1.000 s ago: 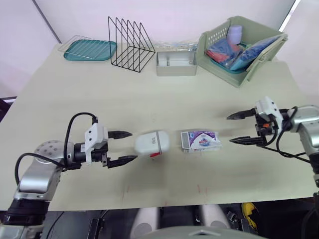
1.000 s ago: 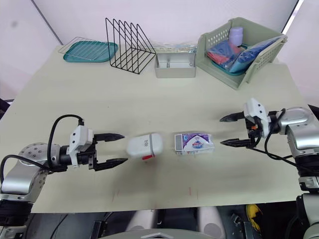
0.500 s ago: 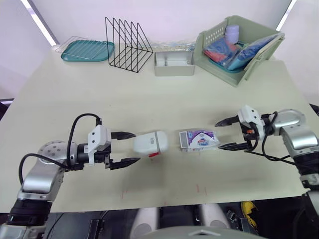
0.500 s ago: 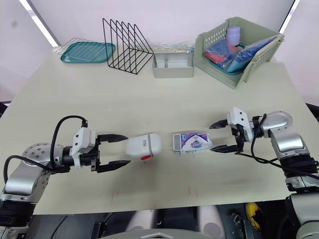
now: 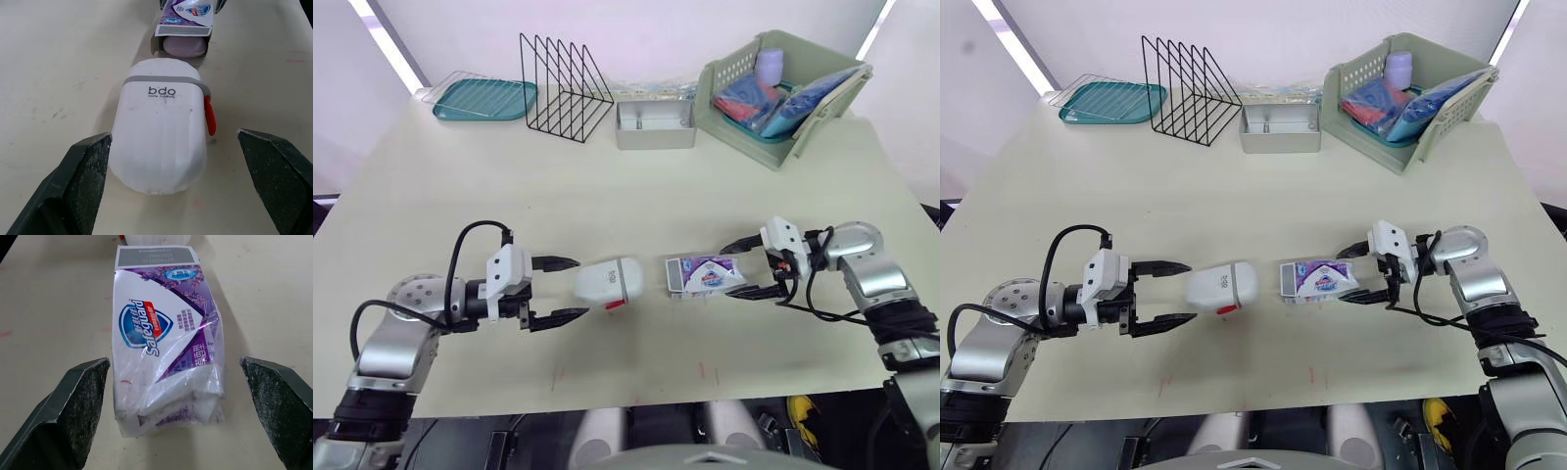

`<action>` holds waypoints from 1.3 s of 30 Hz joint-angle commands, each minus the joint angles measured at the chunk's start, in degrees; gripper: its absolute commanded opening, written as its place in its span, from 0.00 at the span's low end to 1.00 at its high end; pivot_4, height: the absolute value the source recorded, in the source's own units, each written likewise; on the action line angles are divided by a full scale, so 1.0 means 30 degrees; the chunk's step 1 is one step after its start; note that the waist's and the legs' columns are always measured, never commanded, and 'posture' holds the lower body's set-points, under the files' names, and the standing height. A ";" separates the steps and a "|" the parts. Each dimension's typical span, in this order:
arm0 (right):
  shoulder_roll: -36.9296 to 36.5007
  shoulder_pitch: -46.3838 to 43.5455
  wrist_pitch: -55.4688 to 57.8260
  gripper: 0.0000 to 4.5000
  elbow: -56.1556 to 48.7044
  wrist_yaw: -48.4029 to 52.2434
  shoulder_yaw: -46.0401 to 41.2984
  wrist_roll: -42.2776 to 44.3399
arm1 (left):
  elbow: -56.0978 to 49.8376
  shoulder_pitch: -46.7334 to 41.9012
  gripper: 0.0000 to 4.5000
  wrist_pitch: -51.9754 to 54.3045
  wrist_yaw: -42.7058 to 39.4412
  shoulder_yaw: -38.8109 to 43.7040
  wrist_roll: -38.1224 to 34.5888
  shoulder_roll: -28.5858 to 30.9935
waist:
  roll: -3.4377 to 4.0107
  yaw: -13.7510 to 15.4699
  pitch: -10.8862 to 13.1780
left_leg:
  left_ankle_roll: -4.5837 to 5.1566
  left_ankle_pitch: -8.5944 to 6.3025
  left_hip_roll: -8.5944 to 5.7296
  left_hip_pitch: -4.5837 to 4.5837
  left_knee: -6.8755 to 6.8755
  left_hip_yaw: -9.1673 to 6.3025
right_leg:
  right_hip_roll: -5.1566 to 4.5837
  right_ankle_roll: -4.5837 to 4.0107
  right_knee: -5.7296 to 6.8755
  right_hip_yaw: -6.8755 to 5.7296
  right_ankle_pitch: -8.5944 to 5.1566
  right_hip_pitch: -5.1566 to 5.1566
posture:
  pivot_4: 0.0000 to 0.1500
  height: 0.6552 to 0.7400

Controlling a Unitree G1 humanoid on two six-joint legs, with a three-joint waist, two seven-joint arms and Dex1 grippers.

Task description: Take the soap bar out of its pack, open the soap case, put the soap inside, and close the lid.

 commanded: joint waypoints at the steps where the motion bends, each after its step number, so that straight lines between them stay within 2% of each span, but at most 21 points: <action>1: -0.0093 -0.0192 -0.0222 0.59 -0.0039 -0.0031 -0.0291 0.0145 | -0.0403 0.0148 1.00 -0.0308 0.0191 0.0267 -0.0071 -0.0044 | 0.0000 0.0000 0.0000 | 0.0000 0.0000 0.0000 0.0000 0.0000 0.0001 | 0.0000 0.0000 0.0000 0.0001 0.0000 0.0000 | 1.00 1.00; 6: -0.0137 0.0038 -0.0160 0.14 -0.0071 -0.0466 -0.0443 0.0072 | -0.0473 0.0346 1.00 -0.0260 0.0369 0.0317 -0.0056 -0.0015 | 0.0000 -0.0015 0.0000 | 0.0000 0.0000 0.0005 0.0005 0.0001 -0.0001 | 0.0004 0.0000 0.0007 0.0001 0.0000 0.0000 | 1.00 1.00; 7: -0.0163 0.0135 -0.0129 0.01 -0.0180 -0.0566 -0.0489 0.0091 | -0.0505 0.0407 1.00 -0.0252 0.0407 0.0348 -0.0072 0.0003 | -0.0001 -0.0022 0.0000 | 0.0000 0.0000 0.0007 0.0008 0.0001 -0.0001 | 0.0006 0.0000 0.0009 0.0001 0.0000 0.0000 | 1.00 1.00; 18: -0.1956 0.1091 0.0965 0.01 -0.2684 -0.1212 -0.1441 0.0696 | -0.0467 0.0795 1.00 -0.0336 0.0653 0.0314 -0.0004 -0.0066 | 0.0004 0.0101 0.0007 | 0.0000 0.0000 0.0006 0.0000 0.0012 0.0003 | -0.0003 0.0000 0.0006 0.0006 0.0000 0.0004 | 1.00 1.00; 26: -0.5466 0.1797 0.5834 0.01 -0.7965 -0.1866 -0.2223 0.1322 | -0.0168 0.0544 1.00 -0.0414 0.0470 0.0298 -0.0192 -0.0115 | 0.0009 0.0040 0.0031 | 0.0000 0.0000 0.0022 -0.0005 0.0016 -0.0002 | 0.0006 -0.0001 0.0006 -0.0002 -0.0002 -0.0002 | 1.00 1.00; 30: -0.6800 0.2047 0.7988 0.01 -1.0050 -0.2850 -0.2116 0.0699 | -0.0030 0.0275 1.00 -0.0514 0.0323 0.0113 -0.0132 -0.0191 | 0.0009 0.0038 0.0034 | 0.0000 0.0000 0.0025 -0.0008 0.0017 0.0012 | 0.0001 -0.0001 0.0006 0.0004 -0.0003 -0.0008 | 1.00 1.00; 39: -0.7602 0.1970 0.9300 0.01 -1.1321 -0.3647 -0.1330 -0.0146 | 0.0033 0.0065 1.00 -0.0491 0.0162 0.0007 -0.0031 -0.0251 | -0.0002 0.0056 0.0041 | 0.0001 0.0000 0.0024 -0.0019 0.0019 0.0018 | -0.0004 0.0001 0.0000 0.0005 -0.0003 -0.0016 | 1.00 1.00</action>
